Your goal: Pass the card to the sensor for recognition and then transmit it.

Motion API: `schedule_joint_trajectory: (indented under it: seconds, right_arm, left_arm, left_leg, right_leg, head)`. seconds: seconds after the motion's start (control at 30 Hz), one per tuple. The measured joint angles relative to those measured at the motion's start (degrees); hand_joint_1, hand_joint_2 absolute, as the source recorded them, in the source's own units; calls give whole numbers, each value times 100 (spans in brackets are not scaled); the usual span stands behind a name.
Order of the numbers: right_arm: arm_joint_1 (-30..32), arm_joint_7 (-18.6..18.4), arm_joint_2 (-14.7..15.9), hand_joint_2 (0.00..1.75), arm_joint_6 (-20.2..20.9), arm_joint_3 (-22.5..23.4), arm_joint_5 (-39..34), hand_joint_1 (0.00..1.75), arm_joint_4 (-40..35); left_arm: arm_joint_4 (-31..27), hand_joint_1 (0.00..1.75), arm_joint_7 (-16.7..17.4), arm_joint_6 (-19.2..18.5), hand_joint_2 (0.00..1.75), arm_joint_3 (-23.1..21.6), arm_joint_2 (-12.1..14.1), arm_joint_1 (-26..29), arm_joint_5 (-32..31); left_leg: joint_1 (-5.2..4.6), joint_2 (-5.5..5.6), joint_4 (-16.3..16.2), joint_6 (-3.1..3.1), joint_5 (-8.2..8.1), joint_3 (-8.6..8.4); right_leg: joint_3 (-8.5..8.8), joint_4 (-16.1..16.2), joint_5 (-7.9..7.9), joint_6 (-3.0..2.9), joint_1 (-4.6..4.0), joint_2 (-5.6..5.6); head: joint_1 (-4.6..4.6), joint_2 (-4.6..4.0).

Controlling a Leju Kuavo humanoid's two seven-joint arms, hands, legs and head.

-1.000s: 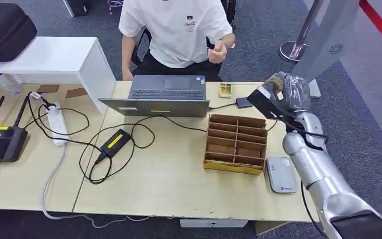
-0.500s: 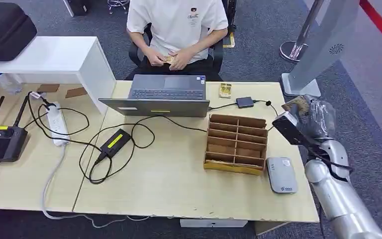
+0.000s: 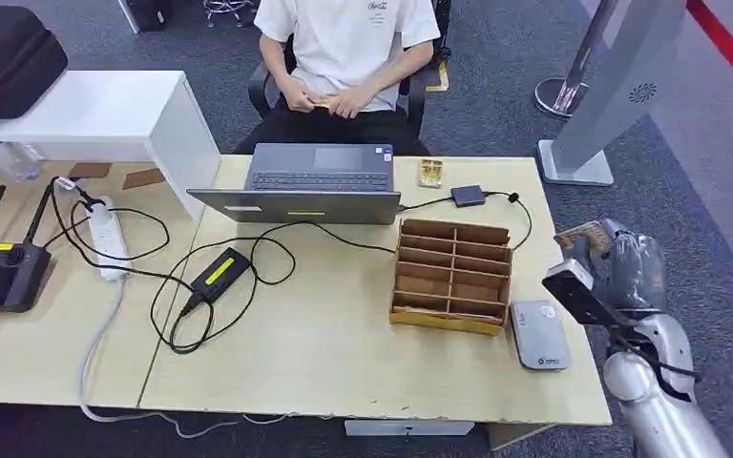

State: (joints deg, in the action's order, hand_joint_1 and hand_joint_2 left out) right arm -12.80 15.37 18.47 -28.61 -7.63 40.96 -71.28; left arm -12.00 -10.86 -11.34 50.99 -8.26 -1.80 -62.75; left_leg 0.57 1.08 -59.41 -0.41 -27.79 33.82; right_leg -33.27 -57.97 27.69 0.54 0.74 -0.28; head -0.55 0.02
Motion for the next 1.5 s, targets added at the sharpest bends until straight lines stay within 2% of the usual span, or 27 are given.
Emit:
schedule_joint_trajectory:
  seconds: [0.13, 0.4, 0.83, 0.87, 0.97, 1.0, 1.1, 1.33, 1.5]
  right_arm:
    - [317, 118, -157, 175, -79, 11, 195, 175, 18]
    - [447, 105, -393, 175, -131, 6, 461, 175, 262]
    - [621, 96, -564, 175, -286, 6, 509, 175, 647]
    - [629, 96, -568, 175, -284, 6, 509, 175, 658]
    - [748, 57, -573, 175, -286, 72, 518, 175, 665]
    - [808, 59, -581, 175, -288, 120, 520, 175, 665]
    - [946, 111, -610, 175, -304, 230, 533, 175, 682]
    - [1097, 267, -719, 175, -330, 385, 590, 175, 934]
    - [1093, 332, -800, 175, -500, 441, 638, 175, 1137]
  left_arm:
    - [0, 0, 0, -2, 175, 9, -13, -2, -28]
    - [0, 0, -2, 2, 175, 17, -33, -5, -35]
    - [0, 0, -129, 262, 175, 20, -33, -9, -118]
    - [0, 0, -215, 345, 175, 19, -33, -7, -181]
    - [0, 0, -849, 728, 175, -4, -28, -3, -391]
    - [0, 0, -936, 745, 175, -9, -22, -9, -398]
    - [0, 0, -924, 706, 175, -9, 9, -4, -393]
    - [0, 0, -616, 393, 175, -7, 9, -7, -234]
    - [0, 0, -590, 479, 175, 24, 9, -9, -190]
  left_leg:
    - [0, -4, 1, -3, -2, -1]
    - [0, -8, 0, -3, -1, -3]
    - [0, -10, 0, -3, -2, -3]
    - [0, -10, 0, -3, -2, -4]
    - [0, -5, 0, -3, -2, -3]
    - [0, -5, 1, -3, -2, -3]
    - [0, -14, 1, -6, -4, -4]
    - [0, -16, 1, -6, -4, -4]
    - [1, -19, 1, -6, -4, -9]
  right_leg:
    - [-1, 0, 1, 0, 0, 2]
    - [0, -1, 0, 0, 0, 5]
    - [-1, 0, 1, 0, 0, 7]
    - [-1, 0, 1, 0, 0, 7]
    - [0, 0, 1, 1, 0, 2]
    - [1, 0, 1, 1, 0, 1]
    - [-1, 0, 1, 0, 0, 17]
    - [-2, 0, 2, 1, 0, 18]
    - [1, 0, 2, 1, 0, 20]
  head:
    - [0, 0]
    - [0, 0]
    - [0, 0]
    - [0, 0]
    - [2, 0]
    - [2, 0]
    - [0, 0]
    - [0, 0]
    - [0, 0]
